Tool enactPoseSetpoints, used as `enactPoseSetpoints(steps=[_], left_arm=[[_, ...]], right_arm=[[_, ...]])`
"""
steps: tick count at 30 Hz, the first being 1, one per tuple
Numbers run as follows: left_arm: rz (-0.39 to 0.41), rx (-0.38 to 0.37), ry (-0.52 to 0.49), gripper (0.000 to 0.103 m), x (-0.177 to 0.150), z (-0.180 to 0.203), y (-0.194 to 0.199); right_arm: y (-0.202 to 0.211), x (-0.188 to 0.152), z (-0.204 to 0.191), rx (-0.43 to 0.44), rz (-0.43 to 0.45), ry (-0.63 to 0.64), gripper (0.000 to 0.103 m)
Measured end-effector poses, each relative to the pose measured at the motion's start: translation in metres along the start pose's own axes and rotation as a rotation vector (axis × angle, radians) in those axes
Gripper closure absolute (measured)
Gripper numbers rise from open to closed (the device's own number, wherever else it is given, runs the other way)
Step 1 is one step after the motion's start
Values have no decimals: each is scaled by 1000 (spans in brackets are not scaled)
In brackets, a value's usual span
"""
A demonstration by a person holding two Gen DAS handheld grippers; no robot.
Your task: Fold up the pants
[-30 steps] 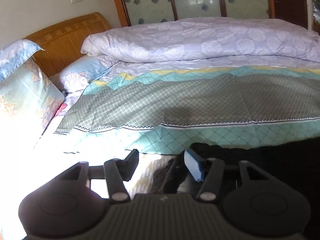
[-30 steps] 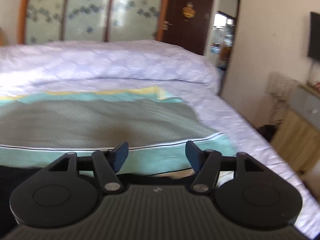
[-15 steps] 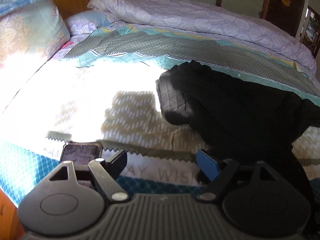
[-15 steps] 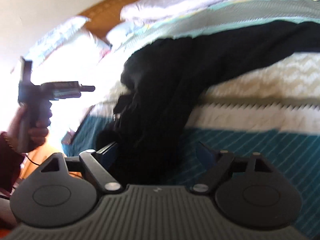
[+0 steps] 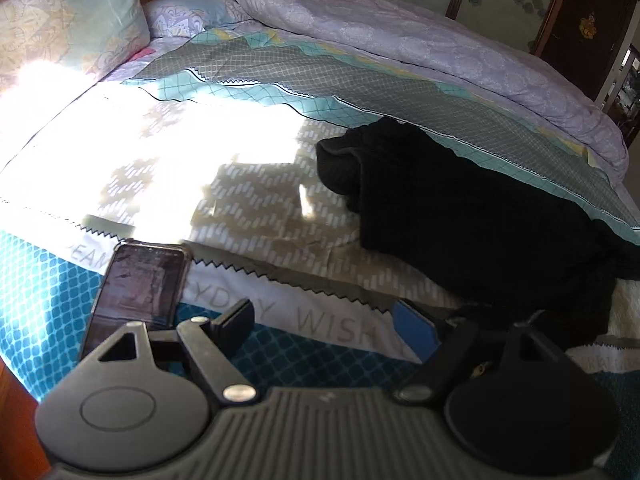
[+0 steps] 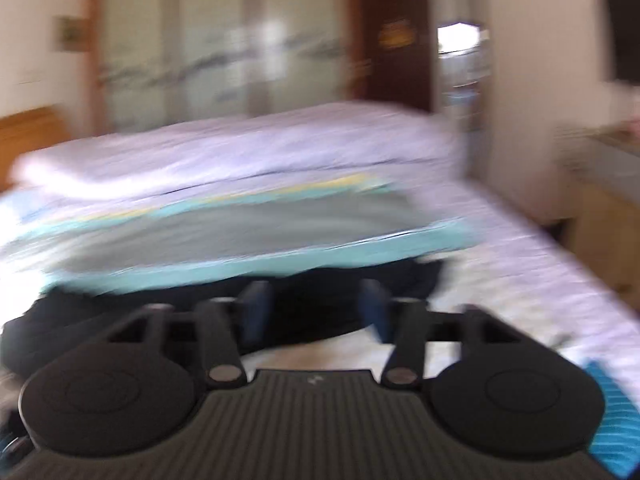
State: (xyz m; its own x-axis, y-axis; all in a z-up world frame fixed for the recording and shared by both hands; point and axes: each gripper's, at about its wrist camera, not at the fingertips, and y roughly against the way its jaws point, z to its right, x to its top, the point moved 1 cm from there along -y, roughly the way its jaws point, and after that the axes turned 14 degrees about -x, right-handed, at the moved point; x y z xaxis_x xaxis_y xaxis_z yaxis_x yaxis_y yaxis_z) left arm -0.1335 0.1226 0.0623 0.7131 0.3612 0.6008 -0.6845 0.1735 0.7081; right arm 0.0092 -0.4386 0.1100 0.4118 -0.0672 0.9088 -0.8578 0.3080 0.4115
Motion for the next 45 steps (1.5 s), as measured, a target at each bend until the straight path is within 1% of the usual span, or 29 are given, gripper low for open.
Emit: enactPoseSetpoints(steps=[1,3,5,9,11,13,16,17,18,19,20,21,22,25,27,28,30,31,32,33,34,35,36,37,38,41,43,44,45], left_arm=[[-8,-19,-3,24,0,5,-7],[-30,-46,-18,20,0,14,-23],[-46,-26,-39,20,3,19,-46],[-28,15,22,18,23,9,-77],[-15,30,46,16,32,5,-88],[-14,16,53,16,37,7,-97],[-37,8,46,15,37,18,-113],[-45,9,39,15,36,21,-118],[-50,7,33,21,36,24,-121],[-59,2,26,28,36,27,-125],[-72,-16,26,44,36,28,-128],[-82,-35,35,53,37,28,-129],[-84,-51,48,53,37,27,-127],[-54,-53,44,48,40,22,-112],[-40,-55,41,36,40,19,-102],[-36,-58,46,33,39,17,-97],[-33,-72,62,23,36,15,-90],[-35,-83,71,20,34,16,-89],[-44,-95,82,14,31,17,-90],[-55,-107,93,11,29,19,-93],[-67,-117,107,10,27,21,-96],[-77,-121,114,10,25,23,-100],[-87,-123,119,10,24,26,-106],[-95,-127,124,10,24,29,-113],[-105,-132,133,11,24,31,-120],[-115,-157,187,16,29,32,-139],[-114,-181,192,50,35,34,-146],[-143,-201,218,80,37,34,-150],[-162,-221,252,89,38,32,-150]], right_arm=[[-5,2,11,9,-25,-72,34],[-11,-9,30,154,-114,-241,34],[-9,-35,21,257,-217,-287,34],[20,-94,-31,524,-417,-147,34],[39,-118,-72,648,-487,-85,34],[41,-138,-116,714,-542,-29,35],[23,-163,-173,747,-610,-13,36],[16,-170,-187,745,-636,-25,51],[8,-173,-198,745,-669,-43,68],[4,-177,-207,734,-686,-54,95],[0,-175,-208,720,-704,-63,95],[-3,-172,-203,729,-713,-94,96],[-2,-164,-194,730,-693,-103,96],[9,-130,-142,631,-491,-16,96],[13,-101,-96,512,-351,50,96],[14,-86,-72,418,-272,99,96],[11,-60,-28,172,-110,211,95],[6,-50,-12,7,-6,299,93],[-5,-45,3,-176,79,385,84],[-17,-41,21,-359,118,413,81],[-25,-36,40,-467,109,360,79],[-28,-30,65,-459,61,225,77],[-27,-29,83,-384,14,71,75],[-25,-33,100,-304,-23,-76,66],[-24,-41,108,-242,-61,-177,62],[-31,-70,97,-150,-174,-288,62],[-34,-90,89,-121,-227,-304,62],[-36,-97,95,-101,-255,-319,62],[-40,-103,100,-82,-285,-344,62]])
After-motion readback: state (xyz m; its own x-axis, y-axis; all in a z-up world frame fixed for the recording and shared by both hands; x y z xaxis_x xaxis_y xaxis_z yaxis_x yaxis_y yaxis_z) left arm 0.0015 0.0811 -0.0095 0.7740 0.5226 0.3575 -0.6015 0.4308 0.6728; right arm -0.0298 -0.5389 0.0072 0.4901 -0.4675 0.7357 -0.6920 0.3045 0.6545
